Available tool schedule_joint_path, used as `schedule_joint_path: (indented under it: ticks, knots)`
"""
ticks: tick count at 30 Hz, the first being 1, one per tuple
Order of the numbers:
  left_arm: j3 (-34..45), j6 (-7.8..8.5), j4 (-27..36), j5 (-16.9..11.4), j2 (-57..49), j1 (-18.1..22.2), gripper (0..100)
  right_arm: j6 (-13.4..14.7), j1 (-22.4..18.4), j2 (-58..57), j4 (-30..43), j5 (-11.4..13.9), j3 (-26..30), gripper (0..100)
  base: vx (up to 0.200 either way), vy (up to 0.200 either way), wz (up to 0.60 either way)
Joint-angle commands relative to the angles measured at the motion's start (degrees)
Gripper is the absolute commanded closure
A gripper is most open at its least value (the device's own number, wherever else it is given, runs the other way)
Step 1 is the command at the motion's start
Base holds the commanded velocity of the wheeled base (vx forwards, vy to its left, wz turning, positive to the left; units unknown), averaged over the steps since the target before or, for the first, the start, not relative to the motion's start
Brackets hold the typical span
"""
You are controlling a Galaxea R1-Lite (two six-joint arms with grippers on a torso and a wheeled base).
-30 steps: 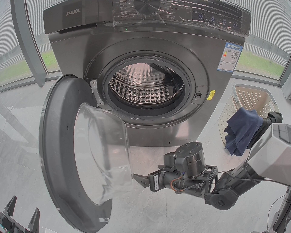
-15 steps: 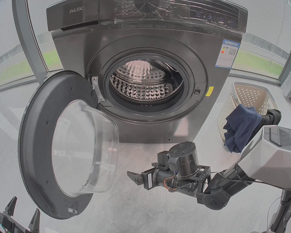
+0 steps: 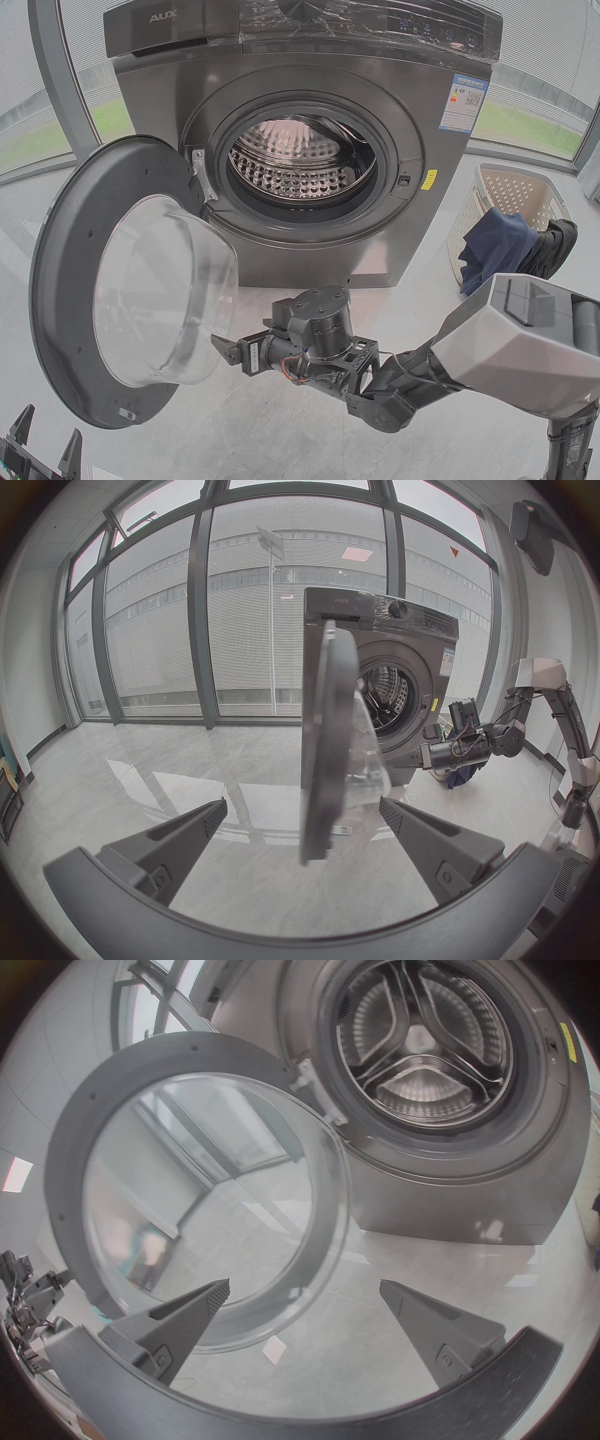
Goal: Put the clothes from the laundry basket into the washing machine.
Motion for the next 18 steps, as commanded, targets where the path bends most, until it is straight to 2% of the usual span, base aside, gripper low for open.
schedule_joint_path:
  ticks: [1,7,15,18]
  knots:
    - [0.75,-0.06,0.02,0.01,-0.4,-0.02,0,0.32,0.03,1.94,-0.6,-0.06,-2.21,0,0.0,0.0,0.0]
    - [0.75,-0.06,0.02,0.01,-0.4,-0.02,0,0.24,-0.59,2.47,-0.24,-0.06,-3.35,0,0.0,0.0,0.0]
    - [0.75,-0.06,0.02,0.01,-0.4,-0.02,0,0.15,1.78,8.1,0.72,-0.23,-12.93,0,0.0,0.0,0.0]
    - [0.75,-0.06,0.02,0.01,-0.4,-0.11,0,0.24,2.4,9.77,1.69,-1.11,-16.1,0,0.0,0.0,0.0]
